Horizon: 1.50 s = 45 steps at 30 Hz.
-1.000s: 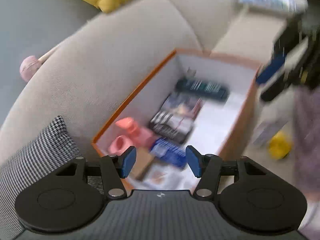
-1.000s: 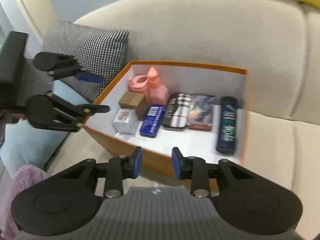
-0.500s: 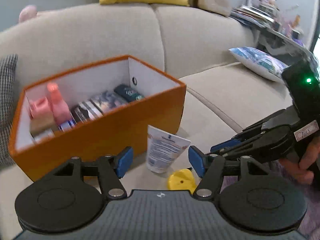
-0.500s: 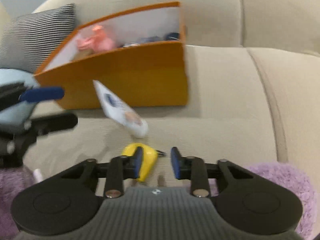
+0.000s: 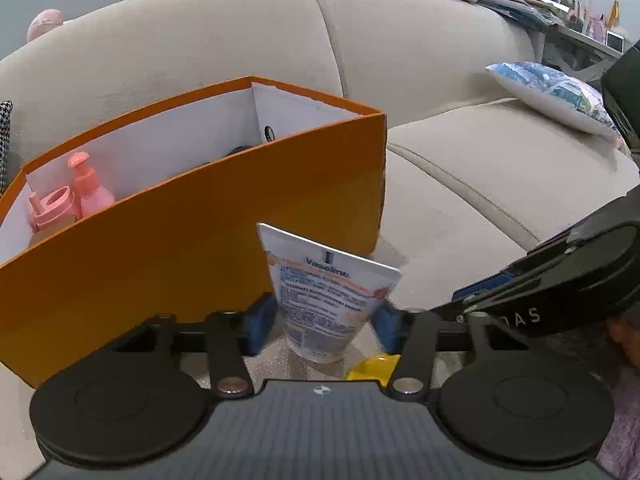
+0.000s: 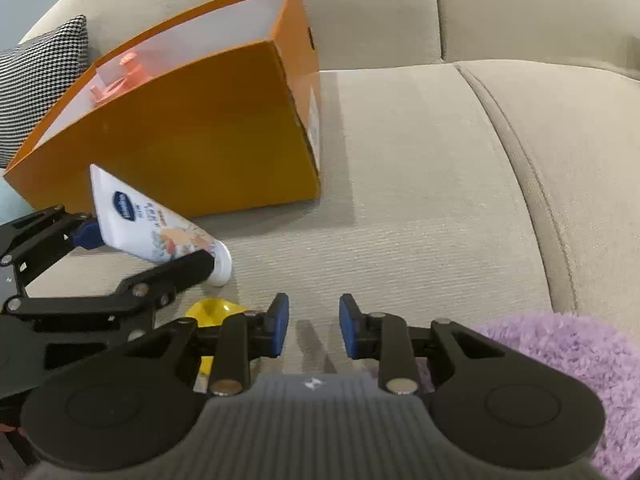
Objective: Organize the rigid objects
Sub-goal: 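Grasp the Vaseline tube with the left tool while the right tool grasps the tape measure, then carry the Vaseline tube with the left tool while the right tool carries the tape measure over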
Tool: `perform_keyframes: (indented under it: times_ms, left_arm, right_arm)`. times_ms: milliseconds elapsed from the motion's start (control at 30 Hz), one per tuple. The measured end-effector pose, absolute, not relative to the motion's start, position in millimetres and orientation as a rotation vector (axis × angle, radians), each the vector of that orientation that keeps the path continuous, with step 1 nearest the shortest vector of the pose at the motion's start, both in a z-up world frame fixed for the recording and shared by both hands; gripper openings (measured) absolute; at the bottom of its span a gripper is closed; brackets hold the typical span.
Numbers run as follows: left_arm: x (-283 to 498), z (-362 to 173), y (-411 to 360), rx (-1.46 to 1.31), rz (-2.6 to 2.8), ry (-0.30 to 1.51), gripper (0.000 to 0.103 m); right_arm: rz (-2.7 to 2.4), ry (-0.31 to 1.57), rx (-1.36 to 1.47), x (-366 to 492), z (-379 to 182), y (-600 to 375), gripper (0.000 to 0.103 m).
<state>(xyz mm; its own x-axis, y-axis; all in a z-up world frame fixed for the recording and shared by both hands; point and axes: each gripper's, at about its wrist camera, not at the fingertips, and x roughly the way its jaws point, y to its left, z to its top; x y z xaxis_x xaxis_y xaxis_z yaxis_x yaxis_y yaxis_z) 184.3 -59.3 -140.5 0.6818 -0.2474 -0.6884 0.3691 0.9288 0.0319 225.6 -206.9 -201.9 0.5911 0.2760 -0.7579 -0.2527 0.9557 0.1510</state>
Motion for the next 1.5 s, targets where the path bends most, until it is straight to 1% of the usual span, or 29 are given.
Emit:
perform_keyframes:
  times_ms: [167,300,333,367,467,533,633,667,900,933,967,1200,1400,1500]
  left_arm:
    - [179,-139,-48,0.122,-0.357,0.729,0.053]
    - [172,-128,-31,0.077,-0.329,0.711,0.053]
    - [169,-124,-28,0.076,-0.326,0.706,0.053]
    - [166,-121,-25,0.075,-0.321,0.705,0.053]
    - [158,-113,-12,0.068,-0.301,0.721,0.053]
    - [154,-110,-7,0.071,-0.280,0.733,0.053]
    - [148,-108,5,0.051,-0.246,0.751,0.053]
    - [146,-108,9,0.038,-0.234,0.755,0.053]
    - [136,-102,24,0.009,-0.196,0.747,0.053]
    - [135,-101,25,0.001,-0.195,0.742,0.053]
    - [135,-100,26,-0.004,-0.196,0.736,0.053]
    - [131,-87,34,-0.053,-0.201,0.697,0.053]
    - [126,-60,41,-0.097,-0.203,0.637,0.053]
    - [127,-39,44,-0.117,-0.217,0.593,0.050]
  right_arm:
    - [0.343,0.880,0.012,225,-202,-203,0.030]
    - [0.390,0.880,-0.003,223,-201,-196,0.030]
    - [0.414,0.879,-0.001,221,-201,-194,0.033]
    - [0.433,0.878,-0.002,219,-200,-193,0.040]
    - [0.472,0.884,-0.037,212,-202,-180,0.052]
    - [0.494,0.900,-0.073,208,-205,-168,0.054]
    - [0.493,0.940,-0.119,206,-213,-153,0.063]
    - [0.487,0.949,-0.136,205,-215,-150,0.064]
    - [0.450,0.945,-0.172,210,-222,-136,0.065]
    - [0.443,0.944,-0.191,210,-223,-134,0.064]
    - [0.426,0.935,-0.217,208,-224,-131,0.057]
    - [0.427,0.917,-0.219,201,-218,-133,0.056]
    - [0.459,0.833,-0.217,188,-179,-140,0.056]
    - [0.488,0.763,-0.218,183,-148,-141,0.056]
